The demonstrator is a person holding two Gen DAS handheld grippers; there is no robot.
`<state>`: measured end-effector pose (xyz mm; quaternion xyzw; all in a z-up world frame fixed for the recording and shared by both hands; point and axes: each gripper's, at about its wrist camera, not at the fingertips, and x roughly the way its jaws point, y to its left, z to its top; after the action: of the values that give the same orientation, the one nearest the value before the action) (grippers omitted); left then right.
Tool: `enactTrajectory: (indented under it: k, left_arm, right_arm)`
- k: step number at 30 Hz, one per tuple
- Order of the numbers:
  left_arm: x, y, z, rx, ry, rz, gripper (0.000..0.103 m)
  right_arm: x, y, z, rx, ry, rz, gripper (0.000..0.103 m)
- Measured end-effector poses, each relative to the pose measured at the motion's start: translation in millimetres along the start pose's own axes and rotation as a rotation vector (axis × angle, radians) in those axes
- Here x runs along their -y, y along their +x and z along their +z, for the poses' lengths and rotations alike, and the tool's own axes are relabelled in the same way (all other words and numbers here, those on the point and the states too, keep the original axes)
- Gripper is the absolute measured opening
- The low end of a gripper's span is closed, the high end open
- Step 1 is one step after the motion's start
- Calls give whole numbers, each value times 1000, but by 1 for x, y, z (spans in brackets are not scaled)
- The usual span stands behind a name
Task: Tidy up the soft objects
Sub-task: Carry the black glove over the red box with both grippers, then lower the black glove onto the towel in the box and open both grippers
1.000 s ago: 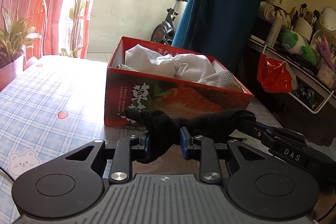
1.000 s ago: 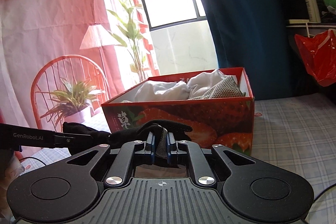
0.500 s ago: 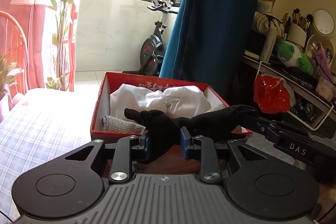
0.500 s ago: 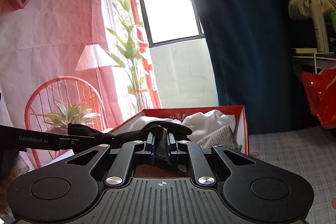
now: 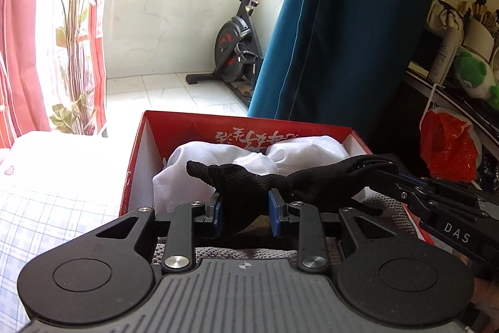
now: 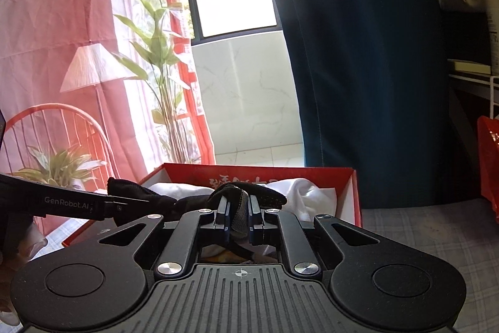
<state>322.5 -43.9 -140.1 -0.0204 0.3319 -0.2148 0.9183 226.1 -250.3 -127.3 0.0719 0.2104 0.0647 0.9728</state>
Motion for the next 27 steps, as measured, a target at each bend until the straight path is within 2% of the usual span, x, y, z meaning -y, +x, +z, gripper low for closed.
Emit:
enactTrajectory:
  k: [5,9,11,15,17,18,20,27]
  left_arm:
    - [5,23,-1,-60,75,37,35]
    - [2,34,-3,-96,98,68,38]
    - [3,35,-4,-99,119,85,50]
    - [3,24,-2,-73,142,98,69]
    - [4,15,0,-55,134,101,85]
    - [3,11,0,-41,129,99,87]
    - [2,-1,2,-14,120,94,89]
    - [5,-36,-9,32,127,98,93]
  right_arm:
    - [1,25,-4,-82,-32,-34,9]
    - [2,32,-8,-142,-50,-43,10]
    - [-1,32,-10,-168,-67,-36,11]
    - [-2,26,-12,-175,-69,-49,20]
    - [-1,21,-12,-171,-63,-52,22]
    - [-1,19,-12,-173,-62,-53,23]
    - [-1,14,-13,-171,-59,-55,28]
    - [-9,-15,-18,-139,-63,-48,58]
